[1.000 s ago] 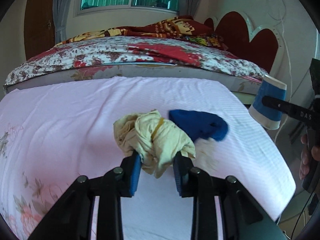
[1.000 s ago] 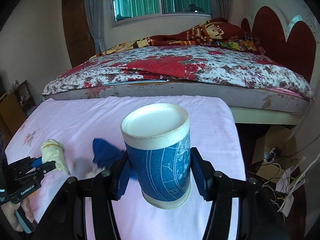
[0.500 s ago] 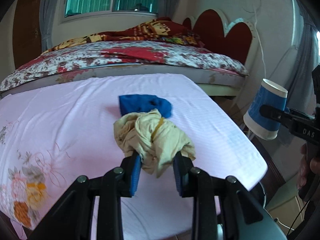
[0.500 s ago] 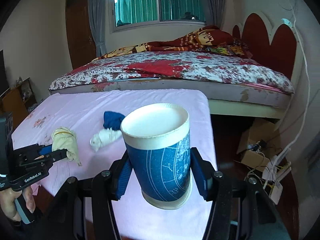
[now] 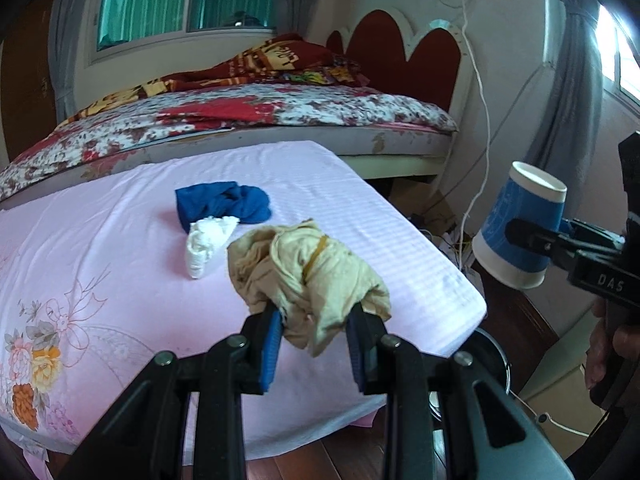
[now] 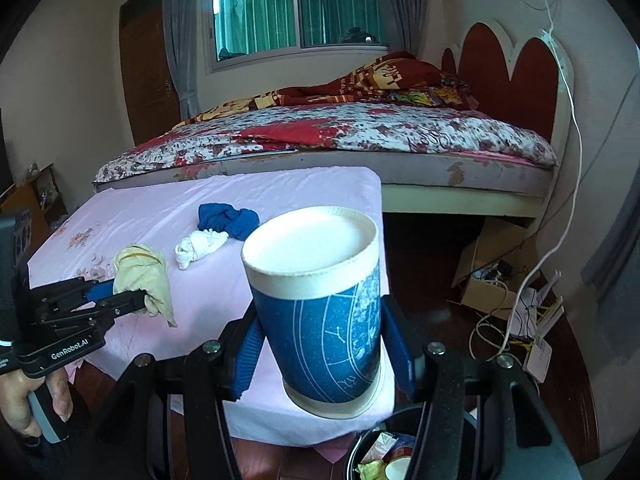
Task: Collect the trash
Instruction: 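Carry the beige cloth and blue cup toward the black bin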
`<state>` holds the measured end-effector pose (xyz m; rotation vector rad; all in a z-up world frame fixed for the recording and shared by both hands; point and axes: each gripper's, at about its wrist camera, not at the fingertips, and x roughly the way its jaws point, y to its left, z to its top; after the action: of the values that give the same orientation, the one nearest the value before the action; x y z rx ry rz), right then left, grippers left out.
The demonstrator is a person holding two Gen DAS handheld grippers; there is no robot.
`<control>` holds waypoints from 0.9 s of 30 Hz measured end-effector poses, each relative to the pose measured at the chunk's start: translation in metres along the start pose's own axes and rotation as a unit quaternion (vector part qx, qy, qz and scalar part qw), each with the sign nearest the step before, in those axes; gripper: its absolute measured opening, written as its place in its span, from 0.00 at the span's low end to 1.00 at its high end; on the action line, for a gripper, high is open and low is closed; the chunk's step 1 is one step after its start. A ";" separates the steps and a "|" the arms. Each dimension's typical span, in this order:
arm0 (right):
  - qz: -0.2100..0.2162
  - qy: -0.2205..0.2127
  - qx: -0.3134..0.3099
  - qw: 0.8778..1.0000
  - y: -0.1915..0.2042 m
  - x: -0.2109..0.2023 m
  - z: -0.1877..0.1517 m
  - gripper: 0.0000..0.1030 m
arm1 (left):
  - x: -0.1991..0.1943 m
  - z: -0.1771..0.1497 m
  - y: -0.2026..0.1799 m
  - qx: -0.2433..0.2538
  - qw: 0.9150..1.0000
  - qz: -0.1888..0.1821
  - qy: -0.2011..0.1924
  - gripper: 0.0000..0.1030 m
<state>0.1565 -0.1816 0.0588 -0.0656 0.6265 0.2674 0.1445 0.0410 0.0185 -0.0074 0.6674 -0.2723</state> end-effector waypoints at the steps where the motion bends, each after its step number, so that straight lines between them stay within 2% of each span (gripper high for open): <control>1: 0.000 0.001 0.003 1.000 -0.003 -0.001 -0.003 0.56 | 0.000 -0.001 -0.004 0.004 1.000 -0.001 0.000 0.29; 15: -0.022 0.006 0.041 0.999 -0.053 -0.029 -0.035 0.56 | 0.010 -0.009 -0.062 0.046 0.998 -0.040 0.011 0.29; 27: -0.048 0.017 0.065 0.997 -0.097 -0.055 -0.069 0.56 | 0.024 -0.023 -0.125 0.086 0.992 -0.089 0.032 0.29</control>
<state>0.1004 -0.2971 0.0337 0.0242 0.6702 0.1319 0.1171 -0.0836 -0.0025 0.1081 0.7060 -0.5030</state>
